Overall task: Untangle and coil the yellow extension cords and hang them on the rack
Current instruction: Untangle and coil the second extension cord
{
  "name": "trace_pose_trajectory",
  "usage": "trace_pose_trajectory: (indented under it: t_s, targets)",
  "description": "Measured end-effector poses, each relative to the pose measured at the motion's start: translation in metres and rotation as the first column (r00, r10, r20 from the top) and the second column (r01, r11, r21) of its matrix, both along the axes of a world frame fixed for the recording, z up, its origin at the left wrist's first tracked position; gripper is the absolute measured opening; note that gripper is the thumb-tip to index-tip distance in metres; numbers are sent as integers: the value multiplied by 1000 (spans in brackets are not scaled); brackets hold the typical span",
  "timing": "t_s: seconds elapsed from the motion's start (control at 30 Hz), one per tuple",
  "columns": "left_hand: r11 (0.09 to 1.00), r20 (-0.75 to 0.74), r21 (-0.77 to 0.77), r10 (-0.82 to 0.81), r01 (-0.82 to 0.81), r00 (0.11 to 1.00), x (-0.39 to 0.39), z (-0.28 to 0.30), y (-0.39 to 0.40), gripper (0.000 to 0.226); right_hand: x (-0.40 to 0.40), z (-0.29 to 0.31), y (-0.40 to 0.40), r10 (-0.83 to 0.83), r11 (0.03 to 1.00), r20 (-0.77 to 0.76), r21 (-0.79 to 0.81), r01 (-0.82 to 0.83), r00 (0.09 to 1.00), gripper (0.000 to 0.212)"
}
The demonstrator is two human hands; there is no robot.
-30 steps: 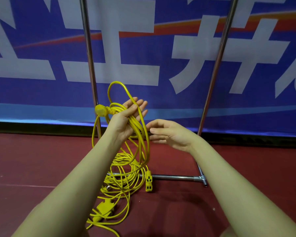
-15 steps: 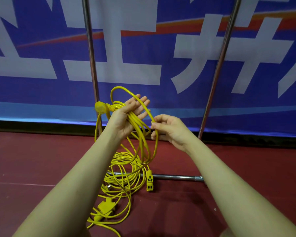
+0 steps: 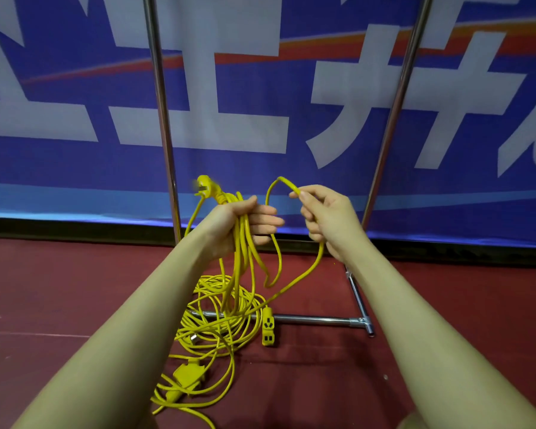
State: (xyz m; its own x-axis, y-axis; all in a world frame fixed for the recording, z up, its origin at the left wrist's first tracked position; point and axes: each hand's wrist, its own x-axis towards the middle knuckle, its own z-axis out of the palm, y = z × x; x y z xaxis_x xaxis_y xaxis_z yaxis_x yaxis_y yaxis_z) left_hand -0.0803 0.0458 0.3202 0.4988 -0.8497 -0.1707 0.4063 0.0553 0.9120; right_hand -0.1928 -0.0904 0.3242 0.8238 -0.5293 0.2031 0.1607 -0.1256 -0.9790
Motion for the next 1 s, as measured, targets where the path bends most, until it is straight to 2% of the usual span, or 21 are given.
trace_pose_trajectory:
  t_s: [0.13,0.27,0.33,0.4,0.53,0.73,0.9,1.0]
  targets:
    - [996,-66,-85,10,-15,998,-2,-5,-6,35,-1,1,8,88,991,-102,-93,-98,991,24]
    - [958,-190,-246,100,-146,977,-6,-6,-9,30,-3,0,14,217,969,-190,-76,-234,958,19]
    - [936,-231,-296,120,-188,965,-5,-7,-10,26,-3,-3,15,224,968,-199,-68,-242,954,13]
    - [925,-250,-317,132,-210,959,-4,-7,-11,24,-3,-5,13,207,966,-216,-106,-234,954,8]
    - [919,-225,-329,146,-216,963,-3,-6,-10,23,-3,-14,13,241,925,-304,-216,-313,922,13]
    - [898,-201,-362,186,-249,962,-2,-5,-11,22,1,-17,20,257,935,-244,-182,-304,935,9]
    - [853,-267,-418,215,-313,940,-6,-1,-15,21,-1,-10,13,414,883,-263,-117,-454,872,7]
    - [836,-298,-427,229,-344,926,-8,0,-17,19,-1,-9,11,420,888,-247,-88,-452,873,4]
